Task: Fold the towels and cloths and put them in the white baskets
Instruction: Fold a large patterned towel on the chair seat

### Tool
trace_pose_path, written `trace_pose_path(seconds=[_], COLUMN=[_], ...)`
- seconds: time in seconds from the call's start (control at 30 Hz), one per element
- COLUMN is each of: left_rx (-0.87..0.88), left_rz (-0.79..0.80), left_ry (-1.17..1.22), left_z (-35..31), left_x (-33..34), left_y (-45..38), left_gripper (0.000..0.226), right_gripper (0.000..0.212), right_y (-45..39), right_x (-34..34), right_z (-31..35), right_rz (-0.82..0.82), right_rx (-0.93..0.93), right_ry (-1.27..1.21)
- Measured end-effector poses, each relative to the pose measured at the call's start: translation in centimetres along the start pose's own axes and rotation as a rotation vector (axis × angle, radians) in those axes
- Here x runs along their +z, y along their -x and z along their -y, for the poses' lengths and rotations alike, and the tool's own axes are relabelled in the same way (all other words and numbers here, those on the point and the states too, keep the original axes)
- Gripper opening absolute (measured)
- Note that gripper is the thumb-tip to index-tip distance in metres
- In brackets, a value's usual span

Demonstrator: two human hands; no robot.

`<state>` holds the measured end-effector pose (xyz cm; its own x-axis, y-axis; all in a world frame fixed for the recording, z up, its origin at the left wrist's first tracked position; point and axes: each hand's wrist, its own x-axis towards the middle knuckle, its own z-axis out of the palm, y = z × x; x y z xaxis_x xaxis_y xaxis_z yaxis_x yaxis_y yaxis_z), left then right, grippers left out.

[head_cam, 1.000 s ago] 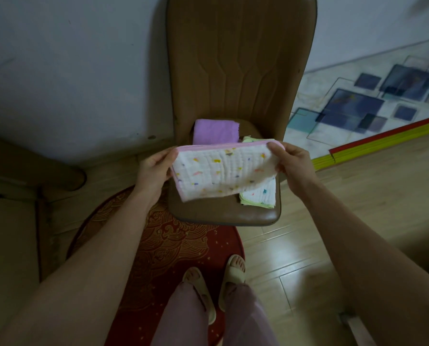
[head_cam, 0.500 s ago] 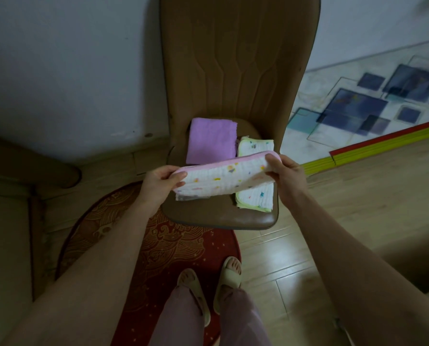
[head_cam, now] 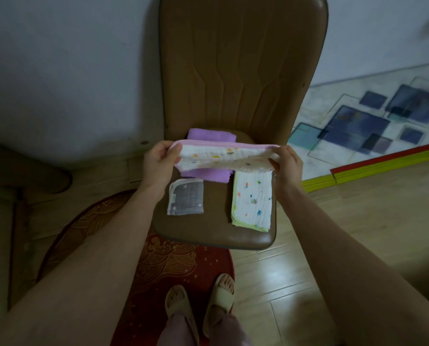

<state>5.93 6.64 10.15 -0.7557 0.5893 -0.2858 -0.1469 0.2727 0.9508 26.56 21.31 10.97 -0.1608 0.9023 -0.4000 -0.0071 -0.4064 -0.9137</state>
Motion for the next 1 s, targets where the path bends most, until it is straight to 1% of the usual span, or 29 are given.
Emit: trace_pose_path(seconds=[0.07, 0.13, 0.23, 0.3, 0.4, 0.43, 0.5, 0.53, 0.67, 0.83, 1.0], left_rx=[0.004, -0.031, -0.094, -0.114, -0.128, -0.124, -0.097, -0.076, 0.026, 0.132, 0.161], left_rz=[0.032, 0.056, 0.105, 0.153, 0.200, 0.213, 0.224, 0.209, 0.062, -0.110, -0.179], left_ry=[-0.067, -0.122, -0.232, -0.330, -0.432, -0.449, -0.474, -0.487, -0.479, -0.453, -0.477], left_z=[0.6, 2.1, 5.4, 8.1, 12.3, 13.6, 15.6, 16.4, 17.3, 16.5, 17.1], left_x=[-0.4, -0.8, -1.2, -1.4, -1.7, -1.8, -1.8, -1.7, -0.1, 2.8, 5.2], left_y=[0.5, 1.3, 3.1, 4.4, 6.3, 6.8, 7.3, 7.3, 5.0, 0.0, -3.1], left_gripper=[0.012, 0.016, 0.015, 0.010, 0.019, 0.020, 0.020, 0.019, 0.011, 0.014, 0.018], right_gripper=[0.010, 0.014, 0.008, 0.017, 0.017, 0.020, 0.035, 0.039, 0.028, 0.020, 0.012], right_y=[0.6, 1.4, 2.5, 3.1, 4.2, 4.6, 4.7, 4.4, 2.0, -2.5, -7.2], right_x=[-0.2, -0.8, -2.5, -4.0, -5.9, -6.3, -7.0, -7.1, -5.9, -3.2, -1.3], right_z=[-0.7, -1.9, -4.8, -7.2, -10.6, -11.5, -13.0, -13.6, -14.8, -15.1, -15.7], right_rz=[0.004, 0.004, -0.004, -0.029, -0.047, -0.047, -0.048, -0.055, -0.097, -0.105, -0.136], right_rx=[0.010, 0.044, 0.112, 0.160, 0.183, 0.188, 0.165, 0.149, 0.076, -0.006, -0.103], right_ry=[0.028, 0.056, 0.075, 0.112, 0.210, 0.233, 0.259, 0.266, 0.273, 0.254, 0.364])
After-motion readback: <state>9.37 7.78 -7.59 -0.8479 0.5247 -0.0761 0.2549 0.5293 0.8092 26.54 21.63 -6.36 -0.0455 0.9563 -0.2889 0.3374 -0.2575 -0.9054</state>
